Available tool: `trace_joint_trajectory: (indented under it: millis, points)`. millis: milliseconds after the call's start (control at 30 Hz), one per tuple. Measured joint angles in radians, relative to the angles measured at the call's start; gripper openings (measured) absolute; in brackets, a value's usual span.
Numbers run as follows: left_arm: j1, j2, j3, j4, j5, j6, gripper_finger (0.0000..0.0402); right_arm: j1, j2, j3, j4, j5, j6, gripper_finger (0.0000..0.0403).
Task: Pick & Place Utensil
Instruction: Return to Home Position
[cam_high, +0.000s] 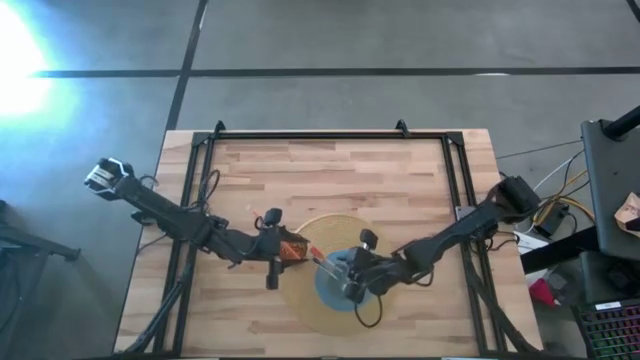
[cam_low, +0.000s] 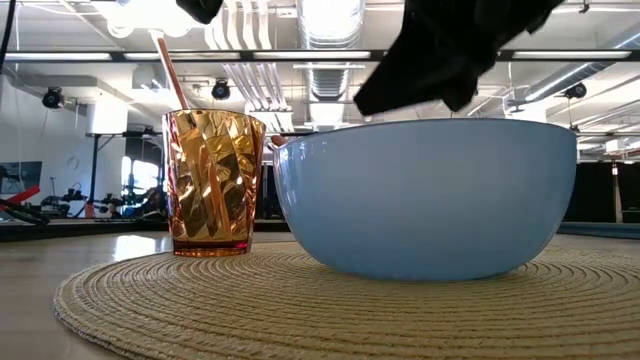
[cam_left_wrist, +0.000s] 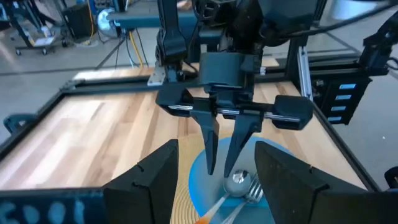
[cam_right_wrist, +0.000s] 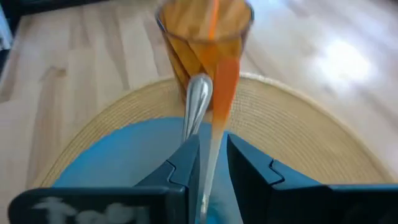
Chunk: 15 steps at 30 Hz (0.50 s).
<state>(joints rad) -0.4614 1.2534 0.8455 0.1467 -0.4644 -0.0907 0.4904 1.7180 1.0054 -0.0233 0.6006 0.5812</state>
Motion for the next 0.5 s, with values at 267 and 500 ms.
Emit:
trace_joint_trajectory:
  millis: [267,500]
  points:
    - [0.001,-0.15,0.0,-0.084,0.006,0.04,0.0203,-0.001,-0.149,0.0,-0.004,0.0,-0.257,0.0064]
    - [0.002,-0.336,0.0,-0.239,0.027,0.043,0.017,-0.035,-0.345,0.0,-0.099,0.001,-0.396,0.0036]
